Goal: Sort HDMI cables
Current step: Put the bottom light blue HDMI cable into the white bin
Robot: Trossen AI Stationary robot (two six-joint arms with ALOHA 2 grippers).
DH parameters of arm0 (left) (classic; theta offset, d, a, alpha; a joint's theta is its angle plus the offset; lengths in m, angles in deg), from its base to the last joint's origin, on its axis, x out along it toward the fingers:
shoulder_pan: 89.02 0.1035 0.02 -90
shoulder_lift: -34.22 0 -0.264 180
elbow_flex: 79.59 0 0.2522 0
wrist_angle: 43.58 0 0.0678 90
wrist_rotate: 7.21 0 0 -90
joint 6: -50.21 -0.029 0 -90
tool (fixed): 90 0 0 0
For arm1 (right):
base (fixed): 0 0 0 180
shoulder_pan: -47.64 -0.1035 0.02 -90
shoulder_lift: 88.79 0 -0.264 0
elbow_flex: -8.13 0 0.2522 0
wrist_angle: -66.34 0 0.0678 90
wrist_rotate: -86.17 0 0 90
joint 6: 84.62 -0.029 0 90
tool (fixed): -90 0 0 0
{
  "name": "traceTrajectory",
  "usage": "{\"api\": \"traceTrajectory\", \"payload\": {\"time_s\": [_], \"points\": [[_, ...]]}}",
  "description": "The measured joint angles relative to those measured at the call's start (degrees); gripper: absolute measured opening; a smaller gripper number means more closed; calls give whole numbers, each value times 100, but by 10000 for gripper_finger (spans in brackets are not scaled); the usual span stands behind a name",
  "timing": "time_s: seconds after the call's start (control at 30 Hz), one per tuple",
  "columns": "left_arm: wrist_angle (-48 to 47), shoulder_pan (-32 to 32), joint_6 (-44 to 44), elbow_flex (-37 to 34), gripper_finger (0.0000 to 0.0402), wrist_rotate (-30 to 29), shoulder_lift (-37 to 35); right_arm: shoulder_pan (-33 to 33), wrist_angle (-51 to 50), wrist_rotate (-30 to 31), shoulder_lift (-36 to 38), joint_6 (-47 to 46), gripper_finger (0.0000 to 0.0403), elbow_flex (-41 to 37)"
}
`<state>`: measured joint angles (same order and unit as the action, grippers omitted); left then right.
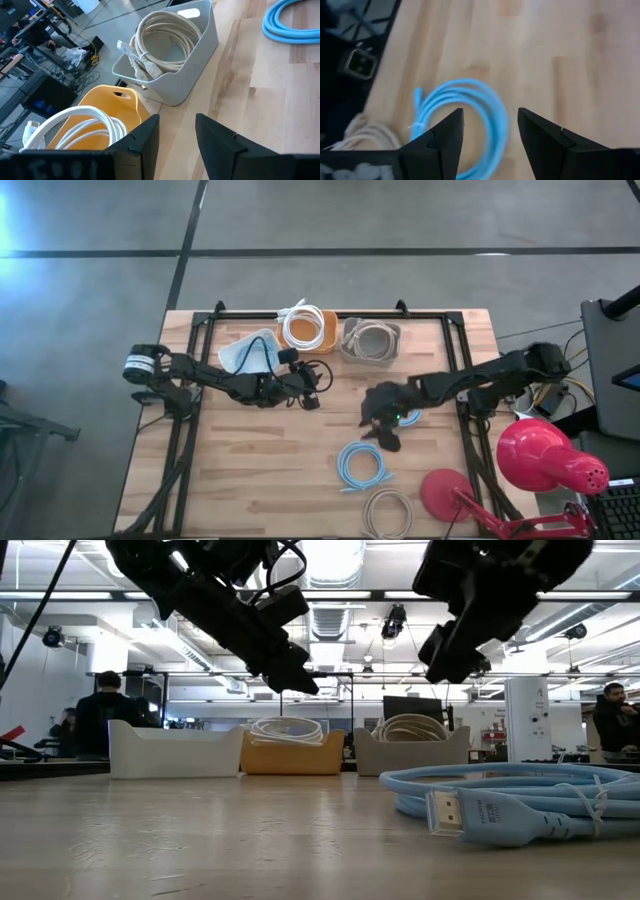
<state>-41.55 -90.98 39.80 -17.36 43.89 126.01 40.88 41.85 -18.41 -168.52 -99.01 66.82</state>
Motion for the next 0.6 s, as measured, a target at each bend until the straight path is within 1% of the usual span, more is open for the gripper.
{"api": "traceTrajectory", "payload": {"time_s": [0.1,0.23,0.43,0.5,0.6], "points": [[1,1,1,0,140,17,0,-225,-130,-50,-356,-58,183,142],[0,1,4,0,140,20,0,-347,-540,-47,-936,-233,183,378],[-12,1,3,0,140,17,1,-383,-1269,8,-1873,-277,183,838],[-20,1,0,0,140,17,0,-385,-1361,116,-2141,-273,183,1001],[-41,1,0,0,140,17,2,-406,-1575,117,-2431,-232,182,1258]]}}
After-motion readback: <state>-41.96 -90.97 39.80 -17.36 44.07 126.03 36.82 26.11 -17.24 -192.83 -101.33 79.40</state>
